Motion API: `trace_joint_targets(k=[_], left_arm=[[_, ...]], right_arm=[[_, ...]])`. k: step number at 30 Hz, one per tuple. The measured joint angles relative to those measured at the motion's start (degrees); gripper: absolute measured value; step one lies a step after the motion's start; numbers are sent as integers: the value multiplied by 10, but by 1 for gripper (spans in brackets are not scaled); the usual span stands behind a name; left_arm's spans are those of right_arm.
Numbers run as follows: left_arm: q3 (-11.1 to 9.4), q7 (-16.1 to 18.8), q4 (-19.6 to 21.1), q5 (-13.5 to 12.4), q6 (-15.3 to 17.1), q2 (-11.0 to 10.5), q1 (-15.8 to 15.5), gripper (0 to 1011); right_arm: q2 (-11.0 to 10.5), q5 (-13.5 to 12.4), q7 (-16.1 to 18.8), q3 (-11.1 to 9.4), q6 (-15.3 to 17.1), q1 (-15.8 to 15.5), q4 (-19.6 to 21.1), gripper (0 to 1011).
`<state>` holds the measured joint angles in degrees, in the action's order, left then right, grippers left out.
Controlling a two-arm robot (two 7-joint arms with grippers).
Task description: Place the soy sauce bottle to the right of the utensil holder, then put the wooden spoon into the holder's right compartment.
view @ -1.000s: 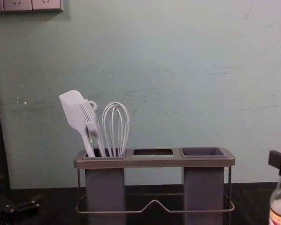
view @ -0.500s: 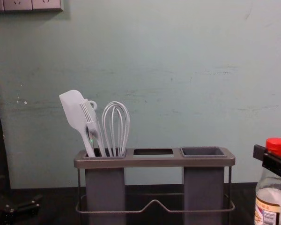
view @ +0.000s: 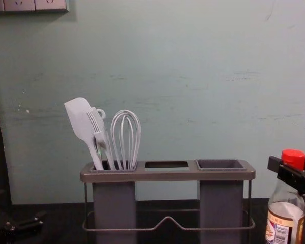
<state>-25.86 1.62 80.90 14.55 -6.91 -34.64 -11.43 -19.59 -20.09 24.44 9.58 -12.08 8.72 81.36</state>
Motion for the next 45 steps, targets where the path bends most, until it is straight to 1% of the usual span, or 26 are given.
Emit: trace_joint_targets(k=[5,15,41,42,45], left_arm=[[0,0,0,0,0,0,0,1000],[0,0,0,0,0,0,0,1000],[0,0,0,0,0,0,0,1000],[0,0,0,0,0,0,0,1000],[0,0,0,0,0,0,0,1000]], right_arm=[[2,-10,7,2,-10,7,-15,382],[1,-16,15,9,-16,18,-34,382],[3,-20,17,19,-21,32,-49,382],[4,-20,17,19,-21,32,-50,384],[4,-20,17,20,-22,33,-52,461]])
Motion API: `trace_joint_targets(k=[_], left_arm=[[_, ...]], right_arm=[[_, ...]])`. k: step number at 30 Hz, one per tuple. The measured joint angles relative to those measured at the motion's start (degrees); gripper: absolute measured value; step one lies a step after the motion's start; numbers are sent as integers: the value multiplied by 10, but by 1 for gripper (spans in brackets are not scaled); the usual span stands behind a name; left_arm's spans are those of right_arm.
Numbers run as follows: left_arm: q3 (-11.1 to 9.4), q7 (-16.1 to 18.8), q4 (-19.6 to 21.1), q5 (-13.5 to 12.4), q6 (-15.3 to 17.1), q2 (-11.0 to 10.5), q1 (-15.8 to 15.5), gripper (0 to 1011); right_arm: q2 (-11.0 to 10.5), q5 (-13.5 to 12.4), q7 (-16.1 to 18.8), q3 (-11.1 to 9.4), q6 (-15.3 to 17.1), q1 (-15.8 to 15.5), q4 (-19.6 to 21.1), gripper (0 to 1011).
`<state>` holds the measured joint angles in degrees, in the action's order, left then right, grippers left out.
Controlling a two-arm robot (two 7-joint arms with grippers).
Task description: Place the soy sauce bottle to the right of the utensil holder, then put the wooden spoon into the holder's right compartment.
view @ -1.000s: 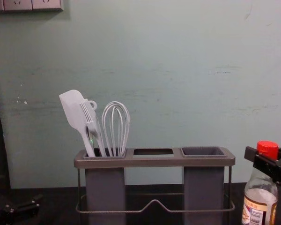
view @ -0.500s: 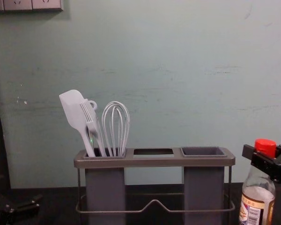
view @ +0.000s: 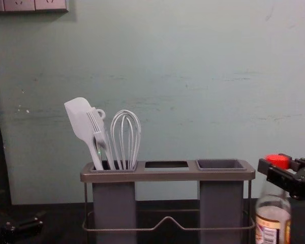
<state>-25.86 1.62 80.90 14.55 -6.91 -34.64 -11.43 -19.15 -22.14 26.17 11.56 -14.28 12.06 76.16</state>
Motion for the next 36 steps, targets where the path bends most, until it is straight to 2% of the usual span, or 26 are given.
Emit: trace_joint_targets(k=[1,5,10,18,29,36], left_arm=[[0,0,0,0,0,0,0,1000],[0,0,0,0,0,0,0,1000],[0,0,0,0,0,0,0,1000],[0,0,0,0,0,0,0,1000],[0,0,0,0,0,0,0,1000],[0,0,0,0,0,0,0,1000]], right_arm=[[0,0,0,0,0,0,-1,524],[1,0,-1,1,1,0,-2,624],[1,0,-4,-1,1,-2,2,802],[-2,0,-11,-9,1,-12,23,997],[-11,-1,-20,-23,3,-27,69,1003],[-17,3,-36,-28,26,-46,113,1002]])
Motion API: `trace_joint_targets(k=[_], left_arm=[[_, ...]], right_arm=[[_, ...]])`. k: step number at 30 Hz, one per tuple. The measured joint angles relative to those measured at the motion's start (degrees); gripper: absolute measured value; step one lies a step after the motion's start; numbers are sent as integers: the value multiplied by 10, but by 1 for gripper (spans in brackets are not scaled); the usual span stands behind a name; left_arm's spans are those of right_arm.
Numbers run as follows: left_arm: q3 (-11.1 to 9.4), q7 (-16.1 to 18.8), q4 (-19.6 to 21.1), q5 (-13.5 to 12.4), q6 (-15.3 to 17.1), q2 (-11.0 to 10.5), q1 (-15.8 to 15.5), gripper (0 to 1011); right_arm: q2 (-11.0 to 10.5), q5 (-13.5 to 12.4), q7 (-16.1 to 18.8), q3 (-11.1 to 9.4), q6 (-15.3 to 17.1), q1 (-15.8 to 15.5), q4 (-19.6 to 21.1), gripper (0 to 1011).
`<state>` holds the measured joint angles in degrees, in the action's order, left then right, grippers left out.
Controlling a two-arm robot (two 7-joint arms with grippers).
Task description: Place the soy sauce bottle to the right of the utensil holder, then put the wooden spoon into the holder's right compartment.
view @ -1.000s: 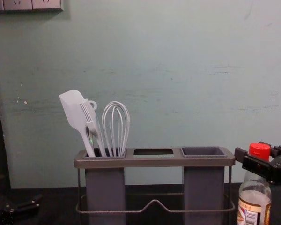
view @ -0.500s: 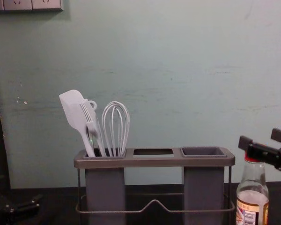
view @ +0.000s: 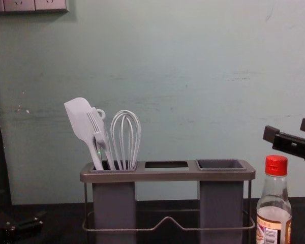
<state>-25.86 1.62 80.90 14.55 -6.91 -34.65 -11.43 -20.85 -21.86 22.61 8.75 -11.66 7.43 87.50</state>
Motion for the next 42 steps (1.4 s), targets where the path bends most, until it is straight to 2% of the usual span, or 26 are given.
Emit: trace_joint_targets(k=[12,17,22,33,42], left_arm=[[0,0,0,0,0,0,0,1000],[0,0,0,0,0,0,0,1000],[0,0,0,0,0,0,0,1000],[0,0,0,0,0,0,0,1000],[0,0,0,0,0,0,0,1000]], right_arm=[[-5,19,-32,-2,36,-60,107,1003],[-5,29,-38,7,42,-86,136,1003],[3,58,-53,30,52,-113,159,1003],[26,108,-80,60,71,-146,154,1003],[42,119,-83,67,79,-160,134,1003]])
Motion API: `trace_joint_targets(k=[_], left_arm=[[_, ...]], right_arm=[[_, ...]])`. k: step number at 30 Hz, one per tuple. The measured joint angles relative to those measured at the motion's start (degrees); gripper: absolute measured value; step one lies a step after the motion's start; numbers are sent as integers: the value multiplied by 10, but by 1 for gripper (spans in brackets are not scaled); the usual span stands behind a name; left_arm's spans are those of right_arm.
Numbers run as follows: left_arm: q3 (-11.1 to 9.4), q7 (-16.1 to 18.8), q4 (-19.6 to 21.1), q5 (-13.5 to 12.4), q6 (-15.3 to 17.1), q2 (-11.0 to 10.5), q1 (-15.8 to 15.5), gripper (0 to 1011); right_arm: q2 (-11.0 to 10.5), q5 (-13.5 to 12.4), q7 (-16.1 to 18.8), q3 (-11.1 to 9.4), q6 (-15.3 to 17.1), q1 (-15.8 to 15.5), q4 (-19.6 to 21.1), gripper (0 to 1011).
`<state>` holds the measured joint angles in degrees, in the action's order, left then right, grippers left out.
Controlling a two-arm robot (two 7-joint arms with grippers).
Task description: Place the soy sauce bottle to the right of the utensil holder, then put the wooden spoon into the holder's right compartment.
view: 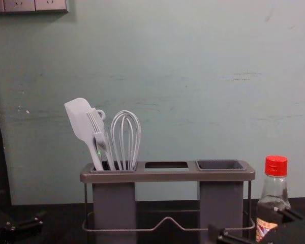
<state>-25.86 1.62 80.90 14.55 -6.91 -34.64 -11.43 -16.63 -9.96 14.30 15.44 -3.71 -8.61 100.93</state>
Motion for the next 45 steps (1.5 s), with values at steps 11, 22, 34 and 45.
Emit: trace_joint_targets(k=[11,22,34,45], left_arm=[[0,0,0,0,0,0,0,1000],[0,0,0,0,0,0,0,1000],[0,0,0,0,0,0,0,1000],[0,0,0,0,0,0,0,1000]], right_arm=[[0,-1,1,0,0,0,-1,1003],[0,0,2,0,-1,0,1,1003],[4,-20,-1,-13,80,1,8,1003],[-30,-5,-10,6,321,34,92,1003]])
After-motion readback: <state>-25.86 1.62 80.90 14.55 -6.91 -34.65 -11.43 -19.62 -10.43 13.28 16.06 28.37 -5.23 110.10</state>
